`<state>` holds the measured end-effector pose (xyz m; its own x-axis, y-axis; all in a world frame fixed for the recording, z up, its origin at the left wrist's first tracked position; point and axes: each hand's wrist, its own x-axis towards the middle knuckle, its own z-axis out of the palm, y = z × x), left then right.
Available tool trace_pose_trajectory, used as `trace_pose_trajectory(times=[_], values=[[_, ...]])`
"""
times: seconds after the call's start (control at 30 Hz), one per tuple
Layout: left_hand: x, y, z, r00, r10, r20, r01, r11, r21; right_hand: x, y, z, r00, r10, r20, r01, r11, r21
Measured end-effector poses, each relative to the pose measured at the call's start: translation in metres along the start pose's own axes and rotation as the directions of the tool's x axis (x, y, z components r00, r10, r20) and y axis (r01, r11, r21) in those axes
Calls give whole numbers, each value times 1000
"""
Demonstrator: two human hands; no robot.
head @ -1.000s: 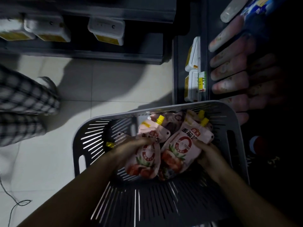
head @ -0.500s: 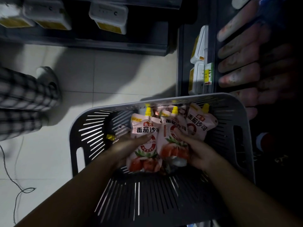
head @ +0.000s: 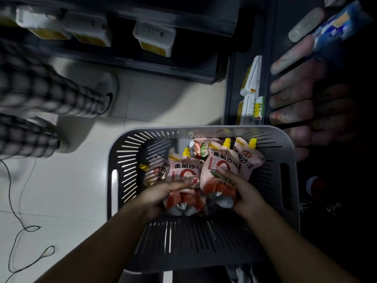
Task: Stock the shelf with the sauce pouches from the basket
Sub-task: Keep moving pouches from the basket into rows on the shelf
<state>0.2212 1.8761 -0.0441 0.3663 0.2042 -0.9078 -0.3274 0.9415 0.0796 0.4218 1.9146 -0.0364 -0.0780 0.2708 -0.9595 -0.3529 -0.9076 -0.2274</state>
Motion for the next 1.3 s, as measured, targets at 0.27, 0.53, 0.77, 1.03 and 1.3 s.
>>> trace_pose_trajectory(times=[0.27,0.53,0.77,1.03,1.3], values=[[-62,12,7,992,119,41,-123,988,93,-67,-13,14,985,-148,87,150,988,-26],[-157,43,38,932,339,133,-363,892,271,-163,-21,38,920,-363,148,372,928,-35],[-254,72,79,856,412,312,-511,767,389,-267,-24,59,794,-583,172,592,806,-2],[-338,54,135,706,476,524,-691,624,365,-372,16,55,607,-795,-4,784,597,170],[-382,-7,198,593,351,725,-774,499,391,-466,78,5,382,-883,-273,924,354,146]])
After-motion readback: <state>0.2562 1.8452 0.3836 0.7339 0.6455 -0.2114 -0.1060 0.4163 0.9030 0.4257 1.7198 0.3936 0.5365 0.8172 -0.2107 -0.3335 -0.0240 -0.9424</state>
